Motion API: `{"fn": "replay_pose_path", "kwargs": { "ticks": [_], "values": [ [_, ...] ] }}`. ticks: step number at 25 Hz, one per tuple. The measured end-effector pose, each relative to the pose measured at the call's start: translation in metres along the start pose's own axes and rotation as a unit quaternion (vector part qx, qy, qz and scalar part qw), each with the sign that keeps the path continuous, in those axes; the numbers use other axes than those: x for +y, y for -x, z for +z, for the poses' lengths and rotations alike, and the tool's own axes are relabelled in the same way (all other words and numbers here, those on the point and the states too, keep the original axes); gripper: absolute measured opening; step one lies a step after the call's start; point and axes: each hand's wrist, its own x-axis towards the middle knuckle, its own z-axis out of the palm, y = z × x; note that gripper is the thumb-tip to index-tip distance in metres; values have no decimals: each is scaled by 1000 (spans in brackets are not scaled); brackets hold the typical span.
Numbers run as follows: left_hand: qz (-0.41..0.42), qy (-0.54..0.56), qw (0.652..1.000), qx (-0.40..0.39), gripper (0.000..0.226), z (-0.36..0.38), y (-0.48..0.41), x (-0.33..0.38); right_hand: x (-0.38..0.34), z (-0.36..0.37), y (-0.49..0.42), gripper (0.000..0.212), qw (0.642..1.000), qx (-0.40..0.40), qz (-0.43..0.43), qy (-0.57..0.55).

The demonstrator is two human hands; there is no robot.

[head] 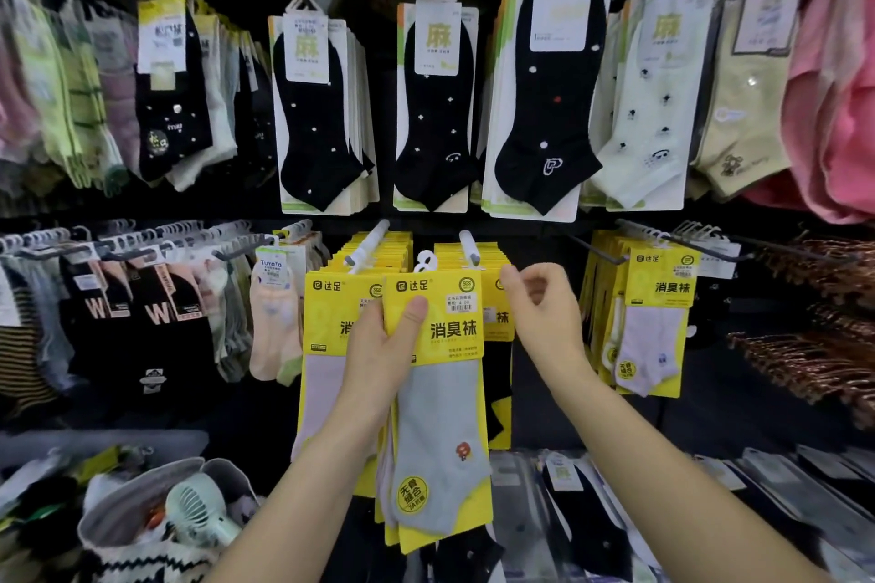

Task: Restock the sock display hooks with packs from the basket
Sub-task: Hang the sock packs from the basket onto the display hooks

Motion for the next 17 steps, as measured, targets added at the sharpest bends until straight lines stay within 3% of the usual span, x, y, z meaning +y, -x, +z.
{"fn": "replay_pose_path", "kwargs": {
  "ticks": [3, 8, 12, 14, 17],
  "values": [
    [10, 15, 1000, -25, 5, 15, 5, 1, -8, 3, 14, 28, 997, -75, 2, -4],
    [9, 59, 995, -80, 13, 19, 10, -1, -4, -11, 12, 19, 992, -53, 61, -93],
    [-8, 49, 997, -60, 14, 17, 13, -8, -4, -11, 16, 19, 992, -54, 70, -87],
    [-14, 34, 998, -42, 21, 16, 12, -11, -10, -14, 15, 18, 993, -73, 55, -69],
    [-22, 8, 998, -62, 22, 16, 10, -13, -25, -22, 3, 5, 992, -117, -38, 27]
  ]
}}
